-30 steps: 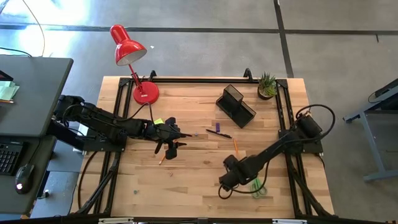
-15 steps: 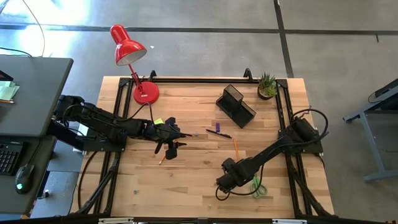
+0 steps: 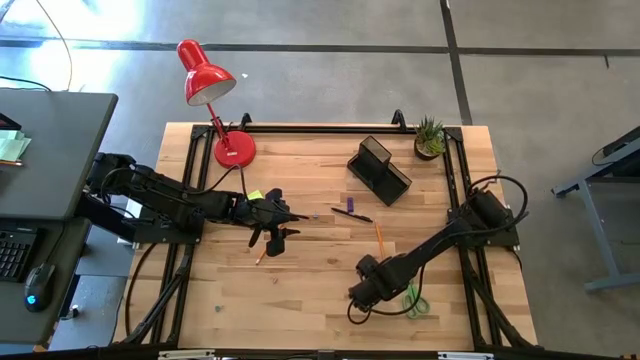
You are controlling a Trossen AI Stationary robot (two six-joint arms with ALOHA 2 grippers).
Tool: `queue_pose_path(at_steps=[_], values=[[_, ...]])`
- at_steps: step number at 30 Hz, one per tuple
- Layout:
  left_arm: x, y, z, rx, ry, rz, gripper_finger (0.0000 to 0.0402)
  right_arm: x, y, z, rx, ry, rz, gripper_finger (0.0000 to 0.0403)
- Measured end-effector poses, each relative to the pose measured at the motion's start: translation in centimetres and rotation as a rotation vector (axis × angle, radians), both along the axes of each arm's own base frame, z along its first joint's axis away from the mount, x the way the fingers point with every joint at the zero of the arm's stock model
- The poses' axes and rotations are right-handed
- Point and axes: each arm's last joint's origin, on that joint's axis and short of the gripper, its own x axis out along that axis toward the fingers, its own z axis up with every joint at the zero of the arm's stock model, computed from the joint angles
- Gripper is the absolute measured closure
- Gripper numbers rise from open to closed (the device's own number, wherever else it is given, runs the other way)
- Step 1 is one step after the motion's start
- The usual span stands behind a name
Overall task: Pick and place office supplies into organizer
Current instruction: Put the right blue binder clip into the black desk organizer
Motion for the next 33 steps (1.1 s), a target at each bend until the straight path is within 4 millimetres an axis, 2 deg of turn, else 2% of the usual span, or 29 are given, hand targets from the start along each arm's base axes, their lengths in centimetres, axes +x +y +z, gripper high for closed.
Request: queue_pose_path(at_steps=[5, 15, 21, 28, 33], values=[[0.0, 0.0, 0.0, 0.000, 0.000, 0.000, 0.0245, 0.1, -0.1, 0.2, -0.024, 0.000, 0.011, 0.0277], [0.0, 0.0, 0.0, 0.000, 0.000, 0.000, 0.0245, 0.0, -0.6, 0.1, -0.045, 0.033, 0.013, 0.0346], [0.0, 0.0, 0.0, 0.001, 0.000, 0.000, 0.0245, 0.0, -0.6, 0.1, -0.034, 0.039, 0.037, 0.0369], [0.0, 0.0, 0.0, 0.001, 0.001, -0.001, 0.0245, -0.1, -0.5, 0.2, 0.012, 0.055, 0.189, 0.0372], [0.0, 0.0, 0.0, 0.001, 0.000, 0.000, 0.0245, -0.6, 0.3, 1.8, 0.143, 0.042, 0.233, 0.0354]])
